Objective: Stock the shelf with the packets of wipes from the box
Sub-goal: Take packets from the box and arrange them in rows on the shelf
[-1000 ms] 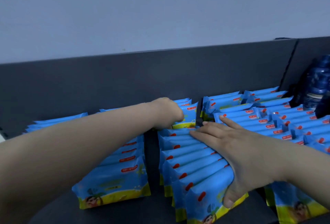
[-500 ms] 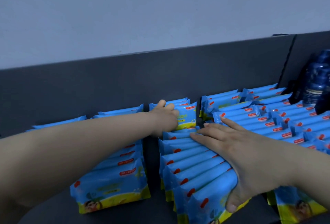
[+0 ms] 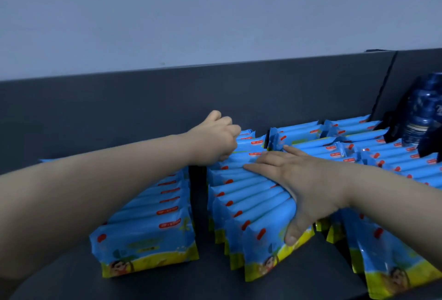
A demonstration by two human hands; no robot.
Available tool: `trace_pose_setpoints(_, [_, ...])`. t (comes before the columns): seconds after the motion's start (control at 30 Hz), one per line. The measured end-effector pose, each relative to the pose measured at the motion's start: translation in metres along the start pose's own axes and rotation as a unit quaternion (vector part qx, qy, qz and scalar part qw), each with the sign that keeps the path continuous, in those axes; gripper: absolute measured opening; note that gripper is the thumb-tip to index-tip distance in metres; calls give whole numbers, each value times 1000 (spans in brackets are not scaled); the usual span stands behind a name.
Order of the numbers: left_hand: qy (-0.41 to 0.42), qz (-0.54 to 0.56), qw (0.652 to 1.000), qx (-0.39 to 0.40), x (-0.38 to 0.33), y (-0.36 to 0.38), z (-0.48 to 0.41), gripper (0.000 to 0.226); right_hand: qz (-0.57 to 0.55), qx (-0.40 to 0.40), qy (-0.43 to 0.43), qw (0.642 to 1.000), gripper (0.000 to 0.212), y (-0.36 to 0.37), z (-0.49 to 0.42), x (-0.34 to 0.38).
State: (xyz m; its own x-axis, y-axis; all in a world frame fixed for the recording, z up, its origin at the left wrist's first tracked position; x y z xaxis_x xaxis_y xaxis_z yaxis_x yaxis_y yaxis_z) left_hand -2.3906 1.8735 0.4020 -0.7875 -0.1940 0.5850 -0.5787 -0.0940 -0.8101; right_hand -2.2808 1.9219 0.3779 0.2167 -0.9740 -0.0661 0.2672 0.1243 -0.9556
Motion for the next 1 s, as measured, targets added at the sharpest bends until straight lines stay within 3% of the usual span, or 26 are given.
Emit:
trace_pose_setpoints(0.33, [-95, 122, 980, 121, 32, 13, -2, 26, 1, 8, 2, 1000, 130, -1, -15, -9])
trace_pose_setpoints(0.47, [-137, 139, 974, 111, 30, 13, -15, 20, -5, 12, 18, 1000, 136, -1, -21, -16])
trace_pose_setpoints(0.57, [-199, 258, 941, 91, 39, 6, -3, 20, -9, 14, 38, 999, 137, -3, -25, -20])
trace_pose_setpoints(0.63, [-248, 368, 895, 53, 47, -1, 12, 21, -18, 11, 44, 999, 137, -2, -23, -18])
trace_pose_setpoints(0.7, [-310, 495, 812, 8, 47, -4, 34, 32, -29, 1, 46, 999, 136, 1, -17, -16])
trace_pose_setpoints(0.8, [-360, 735, 569, -75, 17, -3, 65, 77, -86, -20, 53, 995, 135, 7, -10, -15])
trace_pose_setpoints(0.83, [-359, 774, 511, -103, 4, -5, 73, 87, -110, -27, 55, 992, 134, 9, -8, -15])
trace_pose_setpoints(0.87, [-354, 797, 476, -115, -10, -7, 79, 92, -131, -34, 56, 989, 133, 10, -6, -15])
trace_pose_setpoints(1.0, [-381, 814, 408, -161, -56, -6, 93, 89, -204, -51, 69, 975, 129, 11, 0, -21])
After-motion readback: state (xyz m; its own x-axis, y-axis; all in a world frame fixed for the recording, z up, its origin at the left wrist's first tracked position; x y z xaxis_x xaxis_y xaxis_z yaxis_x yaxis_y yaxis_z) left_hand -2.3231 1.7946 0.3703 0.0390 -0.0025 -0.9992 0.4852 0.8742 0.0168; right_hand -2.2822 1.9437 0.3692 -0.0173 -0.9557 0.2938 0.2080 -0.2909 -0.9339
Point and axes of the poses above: each hand's wrist, its own z-axis away from the middle knuckle, its own y-axis out of the palm, x = y × z, the point moved 8 cm from there along -z, towards the middle knuckle, and after that the axes turned 2 degrees about x, right-handed, at the moved point
